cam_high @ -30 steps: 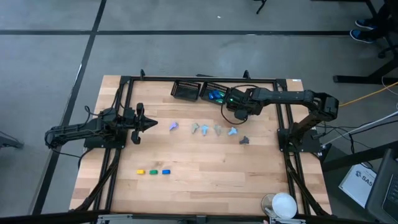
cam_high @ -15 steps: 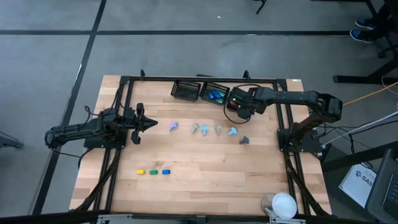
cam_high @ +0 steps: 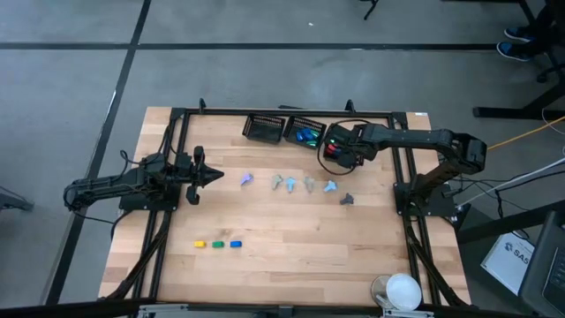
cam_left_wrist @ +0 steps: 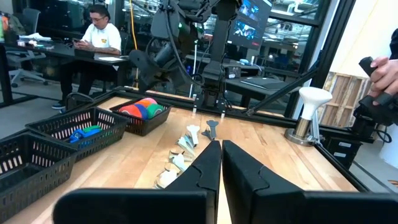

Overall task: Pick and place Stapler, Stapler remover, tape
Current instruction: Put the yellow stapler into the middle black bin

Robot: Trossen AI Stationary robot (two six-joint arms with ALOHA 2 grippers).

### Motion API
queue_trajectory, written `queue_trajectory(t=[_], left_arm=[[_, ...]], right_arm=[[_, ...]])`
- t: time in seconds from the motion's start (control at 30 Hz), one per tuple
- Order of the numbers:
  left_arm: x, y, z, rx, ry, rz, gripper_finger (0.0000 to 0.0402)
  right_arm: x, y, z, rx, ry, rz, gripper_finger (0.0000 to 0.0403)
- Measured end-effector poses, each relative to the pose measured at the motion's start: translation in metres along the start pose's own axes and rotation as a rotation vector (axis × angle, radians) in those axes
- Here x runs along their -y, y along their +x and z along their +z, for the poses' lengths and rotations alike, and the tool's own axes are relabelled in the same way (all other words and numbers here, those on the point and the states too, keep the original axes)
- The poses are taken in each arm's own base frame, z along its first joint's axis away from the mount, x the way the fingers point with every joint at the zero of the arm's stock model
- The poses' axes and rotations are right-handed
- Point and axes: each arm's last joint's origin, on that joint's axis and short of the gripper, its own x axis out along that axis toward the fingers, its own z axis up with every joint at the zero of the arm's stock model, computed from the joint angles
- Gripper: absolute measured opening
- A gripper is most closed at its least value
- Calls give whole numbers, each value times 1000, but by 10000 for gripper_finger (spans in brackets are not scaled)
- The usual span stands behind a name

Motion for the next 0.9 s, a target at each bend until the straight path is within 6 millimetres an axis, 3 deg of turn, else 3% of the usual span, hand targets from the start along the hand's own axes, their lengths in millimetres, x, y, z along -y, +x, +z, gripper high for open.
queue_trajectory(t=[0.4, 0.73, 0.9], left_arm=[[0, 0, 0, 0, 0, 0, 12], [0, 0, 0, 0, 0, 0, 12], [0, 0, 0, 0, 0, 0, 9]], right_arm=[[-5, -42, 8, 54, 373, -164, 39], [-16, -86, 43, 279, 946, -251, 39], [-24, -98, 61, 454, 1128, -128, 39]])
